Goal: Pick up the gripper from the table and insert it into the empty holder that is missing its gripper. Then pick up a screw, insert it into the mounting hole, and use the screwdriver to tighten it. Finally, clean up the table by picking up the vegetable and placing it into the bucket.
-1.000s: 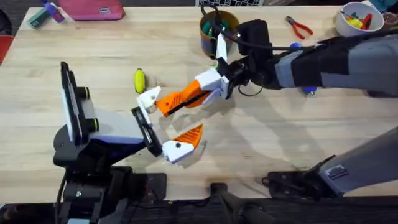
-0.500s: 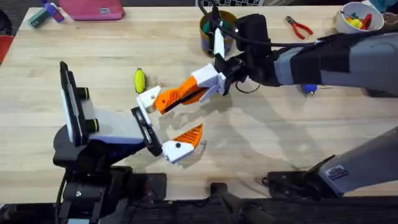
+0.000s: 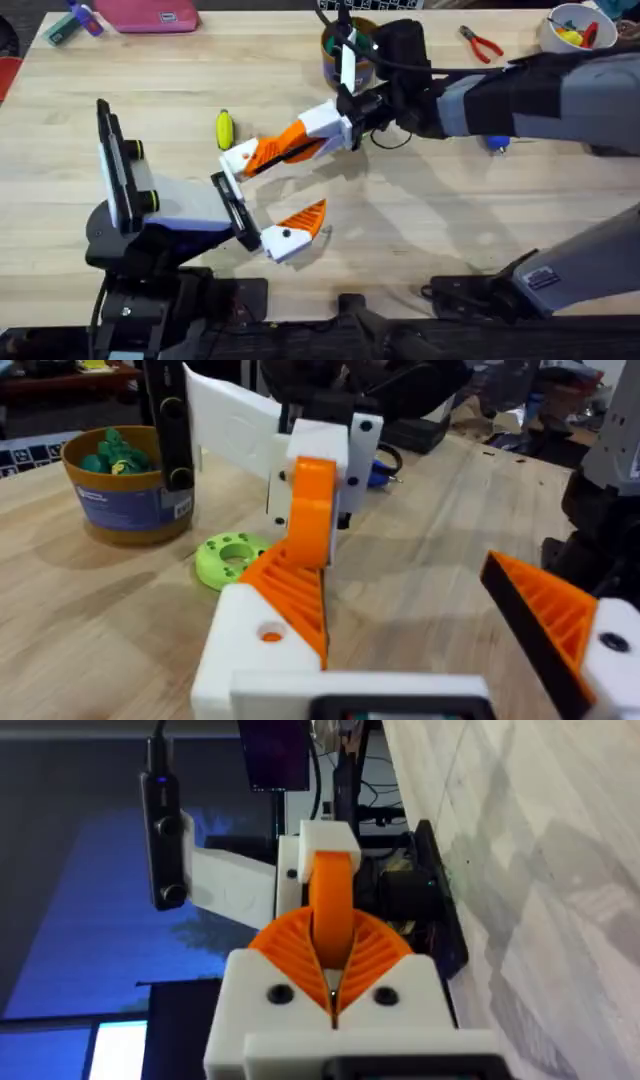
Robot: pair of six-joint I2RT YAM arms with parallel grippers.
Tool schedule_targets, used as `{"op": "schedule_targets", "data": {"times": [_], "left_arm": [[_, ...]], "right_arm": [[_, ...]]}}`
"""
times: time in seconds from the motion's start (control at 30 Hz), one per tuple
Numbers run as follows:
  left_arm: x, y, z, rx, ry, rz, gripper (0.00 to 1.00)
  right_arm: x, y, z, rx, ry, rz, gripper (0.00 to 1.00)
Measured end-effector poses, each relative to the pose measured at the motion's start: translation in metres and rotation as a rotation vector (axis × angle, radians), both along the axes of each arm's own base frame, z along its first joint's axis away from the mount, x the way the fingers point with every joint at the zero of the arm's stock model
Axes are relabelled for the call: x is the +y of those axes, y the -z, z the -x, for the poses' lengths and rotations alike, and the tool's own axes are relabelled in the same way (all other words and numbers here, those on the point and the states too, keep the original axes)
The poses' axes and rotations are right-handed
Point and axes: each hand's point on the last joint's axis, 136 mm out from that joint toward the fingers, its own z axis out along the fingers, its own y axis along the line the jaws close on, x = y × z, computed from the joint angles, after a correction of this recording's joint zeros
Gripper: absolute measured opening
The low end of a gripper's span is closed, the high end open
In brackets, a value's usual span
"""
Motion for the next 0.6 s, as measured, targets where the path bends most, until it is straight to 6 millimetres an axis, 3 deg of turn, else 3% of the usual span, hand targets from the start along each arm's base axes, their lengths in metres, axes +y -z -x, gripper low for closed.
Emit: {"op": "schedule_targets", "data": {"times": [0.6], "left_arm": [[0.0020, 0.0000, -0.0032, 0.003, -0.022, 0.001, 0.985]], "right_arm": [[0.0100, -0.0002, -0.0013, -0.034, 0.016, 0.014, 0.009]]}}
